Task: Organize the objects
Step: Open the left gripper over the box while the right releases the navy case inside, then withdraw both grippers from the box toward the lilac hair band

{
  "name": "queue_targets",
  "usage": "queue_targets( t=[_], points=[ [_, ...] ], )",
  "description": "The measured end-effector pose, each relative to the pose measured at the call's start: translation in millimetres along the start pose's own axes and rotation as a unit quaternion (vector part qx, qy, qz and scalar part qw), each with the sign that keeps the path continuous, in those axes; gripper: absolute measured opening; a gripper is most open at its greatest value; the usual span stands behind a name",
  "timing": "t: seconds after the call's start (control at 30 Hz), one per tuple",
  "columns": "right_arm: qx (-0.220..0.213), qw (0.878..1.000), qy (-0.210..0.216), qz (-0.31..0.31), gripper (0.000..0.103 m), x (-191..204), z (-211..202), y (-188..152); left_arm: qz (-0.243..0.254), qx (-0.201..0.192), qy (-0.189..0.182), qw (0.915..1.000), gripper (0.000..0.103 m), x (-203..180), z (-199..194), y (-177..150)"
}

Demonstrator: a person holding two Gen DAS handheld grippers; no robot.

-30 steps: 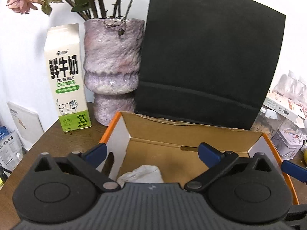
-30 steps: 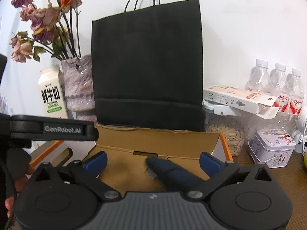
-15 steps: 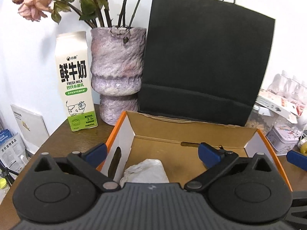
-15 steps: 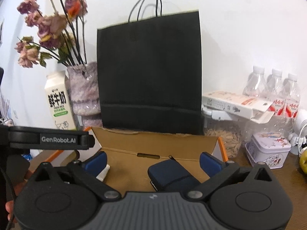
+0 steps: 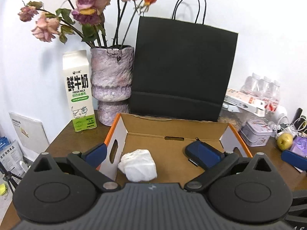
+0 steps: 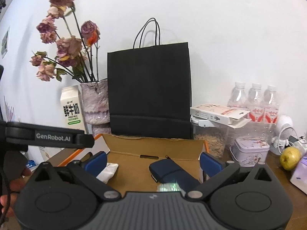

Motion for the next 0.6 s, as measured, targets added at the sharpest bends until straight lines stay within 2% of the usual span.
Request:
queue_targets(
  t=[0.23, 0.37, 0.6],
  points=[
    [0.002, 1.000, 0.006, -0.007, 0.103, 9, -48, -17, -0.004, -0.020, 0.013, 0.9997, 0.103, 7, -46, -13],
    [0.002, 1.000, 0.007, -0.018, 0.103, 17, -68, -25, 0.001, -0.022, 0.001, 0.9998, 0.103, 9, -69, -23],
    [-0.003, 1.000, 0.012, -0.029, 0.103, 29, -100, -38, 0.011, -0.029, 0.004, 0.9995, 0.103, 15, -105, -42]
  ],
)
Point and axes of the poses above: each gripper's, at about its wrist camera, not at the fingertips, and z roughly the way its jaws point, x to its left, y to its top, the point moved 5 cm from there along z, roughly the way its jaws point, and after that the axes turned 12 degrees about z, right-handed, at the moved point
